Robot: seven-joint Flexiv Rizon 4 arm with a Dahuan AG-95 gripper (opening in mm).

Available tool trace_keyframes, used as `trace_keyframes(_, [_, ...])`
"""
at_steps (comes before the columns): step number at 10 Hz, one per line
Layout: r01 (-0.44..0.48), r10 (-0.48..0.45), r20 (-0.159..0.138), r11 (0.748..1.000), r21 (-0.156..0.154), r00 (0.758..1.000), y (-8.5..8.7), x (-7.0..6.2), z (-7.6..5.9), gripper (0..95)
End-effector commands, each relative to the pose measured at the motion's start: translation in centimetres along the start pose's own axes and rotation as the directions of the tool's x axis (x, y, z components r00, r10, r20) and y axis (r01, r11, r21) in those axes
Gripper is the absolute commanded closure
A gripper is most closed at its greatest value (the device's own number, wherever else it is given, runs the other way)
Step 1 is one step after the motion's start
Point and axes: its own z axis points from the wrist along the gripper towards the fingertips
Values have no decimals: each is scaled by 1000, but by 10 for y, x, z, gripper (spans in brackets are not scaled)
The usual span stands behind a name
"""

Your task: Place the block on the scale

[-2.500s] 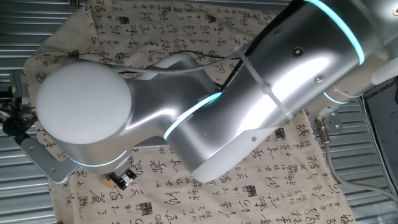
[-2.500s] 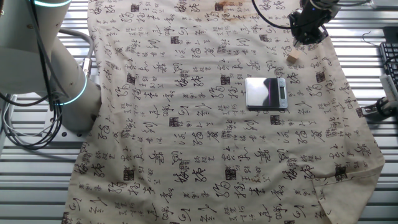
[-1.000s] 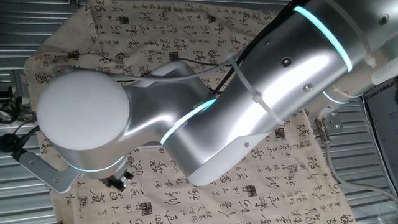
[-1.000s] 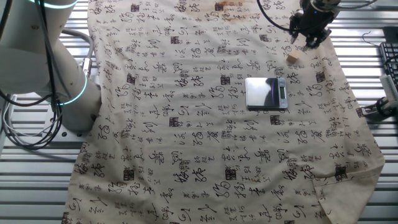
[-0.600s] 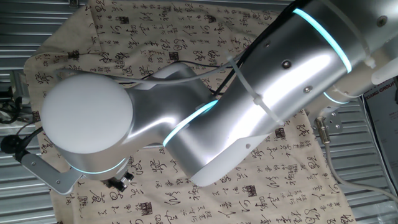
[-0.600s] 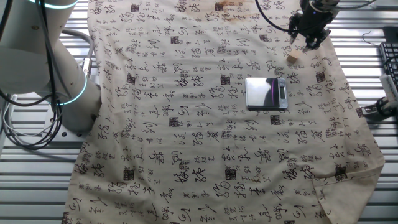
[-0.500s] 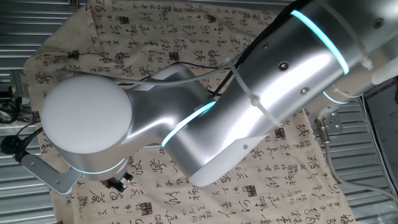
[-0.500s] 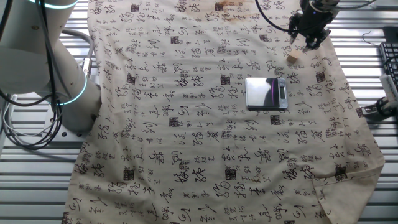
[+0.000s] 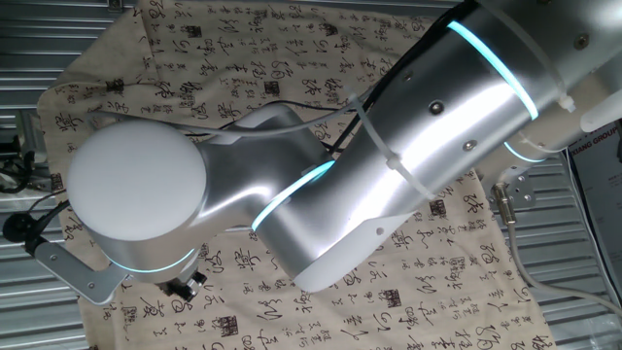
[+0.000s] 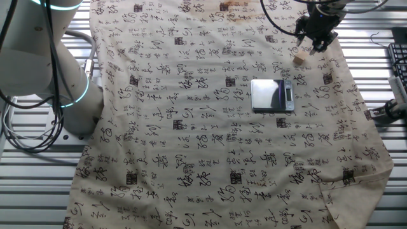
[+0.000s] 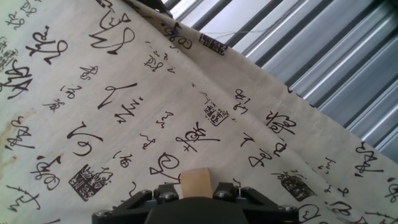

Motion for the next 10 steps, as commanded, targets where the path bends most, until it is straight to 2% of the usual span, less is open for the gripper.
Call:
trace_keyframes(1, [-2, 2, 1, 1000, -1, 1000, 0, -1, 2, 570])
trace_keyframes(10, [-13, 13, 12, 1000, -3, 1000, 0, -1, 11, 570])
